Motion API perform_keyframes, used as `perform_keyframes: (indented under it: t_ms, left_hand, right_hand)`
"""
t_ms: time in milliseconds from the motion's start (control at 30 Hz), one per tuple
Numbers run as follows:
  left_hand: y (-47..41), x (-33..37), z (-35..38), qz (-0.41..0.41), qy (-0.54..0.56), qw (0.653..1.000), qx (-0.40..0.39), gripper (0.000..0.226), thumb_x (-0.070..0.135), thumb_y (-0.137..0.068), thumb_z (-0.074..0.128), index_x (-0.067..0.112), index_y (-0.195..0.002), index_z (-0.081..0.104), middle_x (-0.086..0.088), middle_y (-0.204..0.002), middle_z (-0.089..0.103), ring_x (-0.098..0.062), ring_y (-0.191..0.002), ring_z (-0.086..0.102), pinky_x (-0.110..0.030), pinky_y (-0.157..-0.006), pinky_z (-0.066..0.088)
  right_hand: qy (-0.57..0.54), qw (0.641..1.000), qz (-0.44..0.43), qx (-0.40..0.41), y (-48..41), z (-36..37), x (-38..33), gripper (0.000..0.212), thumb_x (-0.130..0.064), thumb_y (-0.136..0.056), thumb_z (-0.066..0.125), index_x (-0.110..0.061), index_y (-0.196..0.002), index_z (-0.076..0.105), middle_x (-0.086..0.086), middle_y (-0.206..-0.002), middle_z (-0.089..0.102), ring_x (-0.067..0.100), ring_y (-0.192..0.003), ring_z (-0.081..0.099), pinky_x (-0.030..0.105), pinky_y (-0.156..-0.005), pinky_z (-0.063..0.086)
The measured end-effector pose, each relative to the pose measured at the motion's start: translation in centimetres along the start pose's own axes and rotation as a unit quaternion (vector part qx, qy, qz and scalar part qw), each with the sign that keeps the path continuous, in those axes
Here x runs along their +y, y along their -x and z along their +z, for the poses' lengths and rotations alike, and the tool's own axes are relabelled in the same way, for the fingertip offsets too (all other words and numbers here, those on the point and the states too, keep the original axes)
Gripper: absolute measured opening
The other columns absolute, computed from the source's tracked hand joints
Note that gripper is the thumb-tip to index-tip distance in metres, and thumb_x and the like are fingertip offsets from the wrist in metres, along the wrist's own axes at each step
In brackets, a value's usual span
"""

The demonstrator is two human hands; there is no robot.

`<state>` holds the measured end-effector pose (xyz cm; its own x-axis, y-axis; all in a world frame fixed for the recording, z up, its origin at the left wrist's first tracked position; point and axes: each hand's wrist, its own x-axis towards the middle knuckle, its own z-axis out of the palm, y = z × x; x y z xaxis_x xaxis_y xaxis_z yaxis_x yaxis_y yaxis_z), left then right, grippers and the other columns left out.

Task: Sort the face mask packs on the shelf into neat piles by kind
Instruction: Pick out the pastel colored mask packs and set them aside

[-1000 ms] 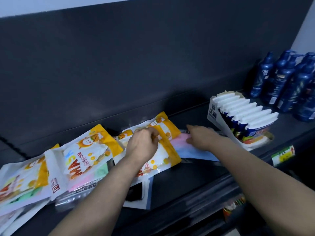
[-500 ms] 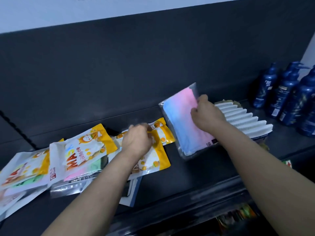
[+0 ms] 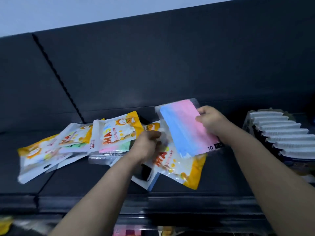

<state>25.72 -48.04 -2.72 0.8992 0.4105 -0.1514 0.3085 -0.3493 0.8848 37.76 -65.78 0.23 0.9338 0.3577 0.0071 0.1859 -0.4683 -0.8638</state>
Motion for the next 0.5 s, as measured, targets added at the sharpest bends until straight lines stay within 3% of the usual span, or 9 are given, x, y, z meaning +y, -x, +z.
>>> perform_keyframes:
  t_ms: [67,167,267,400,500]
  left_hand:
    - [0.2,-0.7,-2.2,0.036,-0.064,0.992,0.106,0.037,0.003,-0.087,0.046,0.015,-0.116,0.065,-0.008,-0.116,0.067,-0.025,-0.102,0.064,-0.041,-0.092,0.053]
    - [1.0,-1.9,-6.0,0.047,-0.175,0.957,0.225,0.048,-0.003,-0.084,0.04,0.015,-0.121,0.065,-0.001,-0.123,0.067,-0.023,-0.114,0.06,-0.038,-0.099,0.047]
    - [2.0,-2.9,-8.5,0.028,-0.226,0.935,0.273,0.049,-0.003,-0.085,0.038,0.018,-0.122,0.063,-0.001,-0.124,0.066,-0.025,-0.117,0.058,-0.036,-0.095,0.048]
    - [2.1,-4.6,-11.1,-0.006,-0.217,0.916,0.337,0.055,-0.004,-0.083,0.038,0.015,-0.131,0.055,-0.007,-0.128,0.062,-0.03,-0.124,0.048,-0.039,-0.091,0.044]
    - [1.8,-5.8,-13.0,-0.027,-0.266,0.906,0.329,0.052,-0.002,-0.085,0.041,0.013,-0.135,0.049,-0.012,-0.132,0.056,-0.034,-0.127,0.04,-0.041,-0.089,0.041]
  right_hand:
    - [0.005,1.0,-0.007,-0.015,-0.2,1.5,-0.6,0.018,-0.01,-0.082,0.048,-0.01,-0.09,0.063,0.016,-0.097,0.069,0.034,-0.085,0.066,0.045,-0.078,0.055]
    - [0.017,0.999,-0.015,-0.042,0.4,4.1,-0.9,0.01,-0.02,-0.083,0.047,-0.021,-0.089,0.055,0.006,-0.098,0.068,0.028,-0.088,0.066,0.045,-0.082,0.055]
    - [0.078,0.996,-0.025,-0.037,1.6,6.6,-1.2,0.016,-0.023,-0.086,0.045,-0.022,-0.101,0.053,0.001,-0.099,0.066,0.026,-0.09,0.063,0.034,-0.077,0.051]
    - [0.059,0.997,-0.031,-0.026,2.7,9.2,-2.1,0.025,-0.021,-0.09,0.041,-0.016,-0.113,0.047,0.007,-0.112,0.063,0.031,-0.098,0.06,0.042,-0.084,0.051]
    - [0.039,0.998,-0.034,0.031,3.3,10.2,-3.6,0.026,-0.02,-0.096,0.038,-0.018,-0.122,0.041,0.006,-0.114,0.06,0.031,-0.1,0.058,0.04,-0.084,0.049]
